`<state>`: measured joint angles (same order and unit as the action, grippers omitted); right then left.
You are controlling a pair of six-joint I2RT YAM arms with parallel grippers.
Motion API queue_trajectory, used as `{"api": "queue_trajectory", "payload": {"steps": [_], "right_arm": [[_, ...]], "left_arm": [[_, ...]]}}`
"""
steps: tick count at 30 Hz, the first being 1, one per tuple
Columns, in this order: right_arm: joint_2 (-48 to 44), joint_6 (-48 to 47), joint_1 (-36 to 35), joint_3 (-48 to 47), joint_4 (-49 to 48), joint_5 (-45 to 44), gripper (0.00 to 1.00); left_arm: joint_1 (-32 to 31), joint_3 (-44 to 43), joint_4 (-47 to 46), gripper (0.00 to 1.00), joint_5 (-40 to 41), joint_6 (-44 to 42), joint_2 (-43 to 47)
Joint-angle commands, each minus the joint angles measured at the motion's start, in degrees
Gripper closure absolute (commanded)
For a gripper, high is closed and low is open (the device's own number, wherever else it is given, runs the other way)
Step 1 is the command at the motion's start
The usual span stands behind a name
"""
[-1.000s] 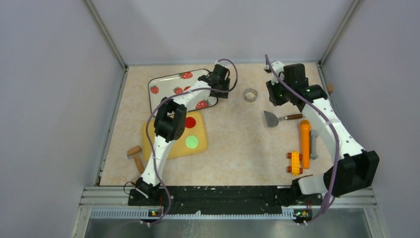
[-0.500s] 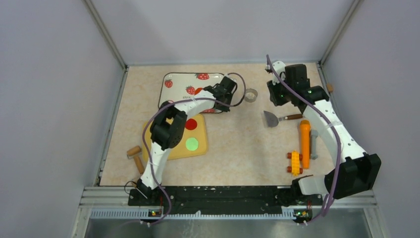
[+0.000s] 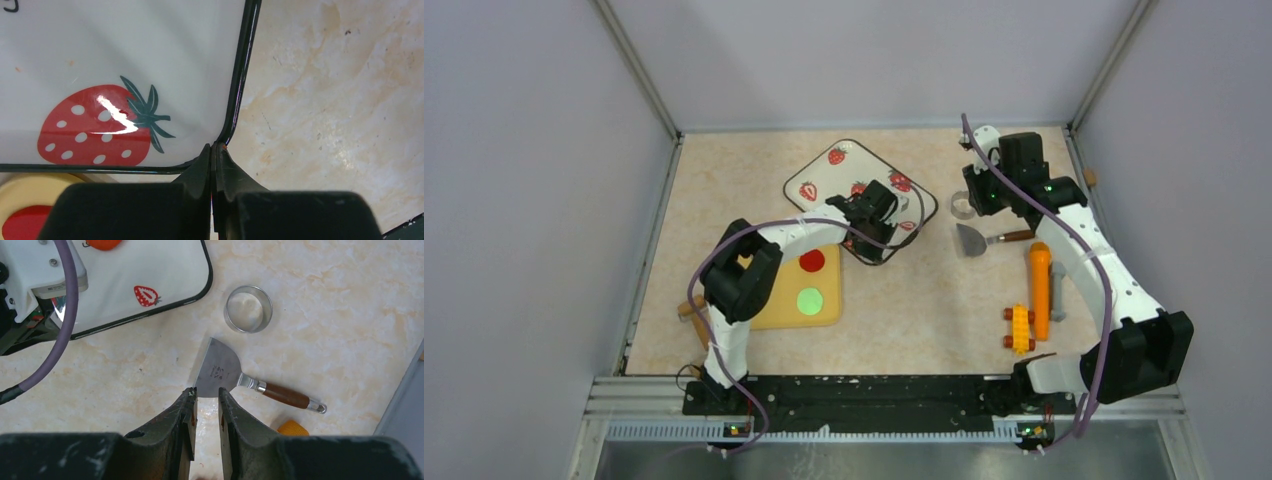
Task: Roll out the dumpling wrappers from the dough
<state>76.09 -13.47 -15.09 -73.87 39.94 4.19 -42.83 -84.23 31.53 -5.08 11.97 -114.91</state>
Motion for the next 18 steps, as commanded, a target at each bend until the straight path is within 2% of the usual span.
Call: {"api": "queue_trajectory", "payload": {"steps": [1, 4, 9, 12, 18], "right_arm": [[-2.1, -0.5, 0.5, 0.0, -1.9, -0.4, 0.76], [-2.1, -0.6, 0.5, 0.1, -2.2, -0.6, 0.76], [-1.6, -1.2, 0.5, 0.0, -2.3, -0.5, 0.76], [-1.2, -1.1, 0.6, 0.2, -2.6, -0.4, 0.76], [0.0, -1.0, 0.6, 0.1, -2.3, 0.4, 0.76]], "left_arm": [[-0.6, 4.6, 4.6, 1.0, -3.3, -3.5, 1.5], [-0.7, 7.9, 4.1, 1.0, -3.7, -5.1, 4.4], [-2.4, 15.2, 2.5, 1.0, -9.1, -15.4, 9.3], [-4.3, 19.0, 1.5, 1.0, -9.7, -20.6, 12.2], [-4.7, 20.9, 3.4, 1.0, -12.7, -22.3, 14.6]]}}
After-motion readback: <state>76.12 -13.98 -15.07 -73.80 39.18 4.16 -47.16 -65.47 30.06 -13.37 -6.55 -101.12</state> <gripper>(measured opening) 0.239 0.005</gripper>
